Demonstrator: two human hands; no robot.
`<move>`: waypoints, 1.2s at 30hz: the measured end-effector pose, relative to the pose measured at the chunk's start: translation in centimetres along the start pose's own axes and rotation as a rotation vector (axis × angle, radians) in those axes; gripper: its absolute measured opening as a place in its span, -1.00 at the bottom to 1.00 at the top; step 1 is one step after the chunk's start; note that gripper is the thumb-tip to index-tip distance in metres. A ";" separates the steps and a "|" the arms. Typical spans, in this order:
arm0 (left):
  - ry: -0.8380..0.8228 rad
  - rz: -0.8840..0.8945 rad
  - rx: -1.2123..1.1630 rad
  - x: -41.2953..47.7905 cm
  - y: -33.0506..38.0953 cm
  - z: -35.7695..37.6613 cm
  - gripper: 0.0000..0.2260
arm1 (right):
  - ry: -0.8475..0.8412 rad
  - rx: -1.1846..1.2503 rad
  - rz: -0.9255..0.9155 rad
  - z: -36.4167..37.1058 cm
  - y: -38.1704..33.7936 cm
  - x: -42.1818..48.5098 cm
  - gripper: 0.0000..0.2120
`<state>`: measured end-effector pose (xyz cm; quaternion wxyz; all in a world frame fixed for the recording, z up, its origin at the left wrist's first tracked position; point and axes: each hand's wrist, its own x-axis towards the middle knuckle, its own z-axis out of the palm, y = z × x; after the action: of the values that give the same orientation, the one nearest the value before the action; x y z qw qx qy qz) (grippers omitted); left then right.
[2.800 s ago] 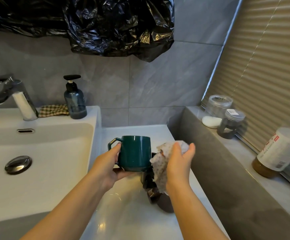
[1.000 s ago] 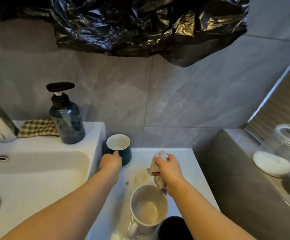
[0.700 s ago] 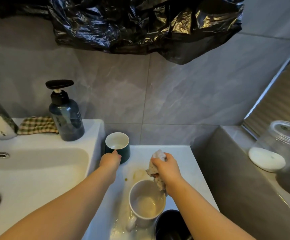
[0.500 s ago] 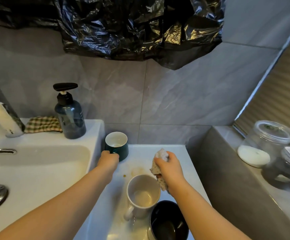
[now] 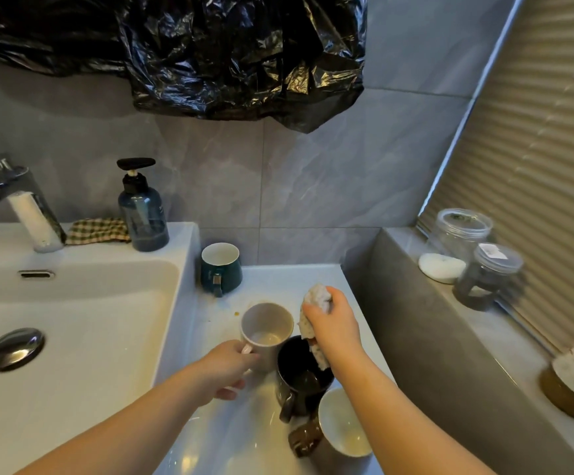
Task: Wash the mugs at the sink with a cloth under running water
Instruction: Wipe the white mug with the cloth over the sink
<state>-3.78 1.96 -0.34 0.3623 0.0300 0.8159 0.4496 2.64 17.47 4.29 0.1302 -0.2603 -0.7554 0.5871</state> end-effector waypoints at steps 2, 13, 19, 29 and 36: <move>0.018 0.020 -0.048 0.2 -0.5 0.5 -0.89 | -0.007 -0.006 0.006 0.1 0.3 -0.6 -0.68; 0.156 0.059 -0.481 -0.3 1.1 -0.2 -0.77 | 0.005 0.027 0.007 0.5 -0.3 -3.9 -0.64; 0.193 0.219 -0.676 -4.8 2.8 -4.5 -0.69 | 0.025 0.118 -0.029 1.4 -2.9 -6.6 -0.44; 0.394 0.529 -0.336 -11.1 -0.4 -15.7 -0.68 | -0.115 0.316 0.043 10.0 -6.8 -10.1 -0.73; 0.612 0.713 0.577 -11.8 -6.2 -21.8 -0.74 | -0.160 0.346 0.138 17.0 -7.3 -11.2 -0.72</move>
<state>-6.86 -21.62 8.91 -0.0892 0.2706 0.9134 0.2908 1.63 -3.87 7.75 0.0721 -0.2378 -0.6316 0.7344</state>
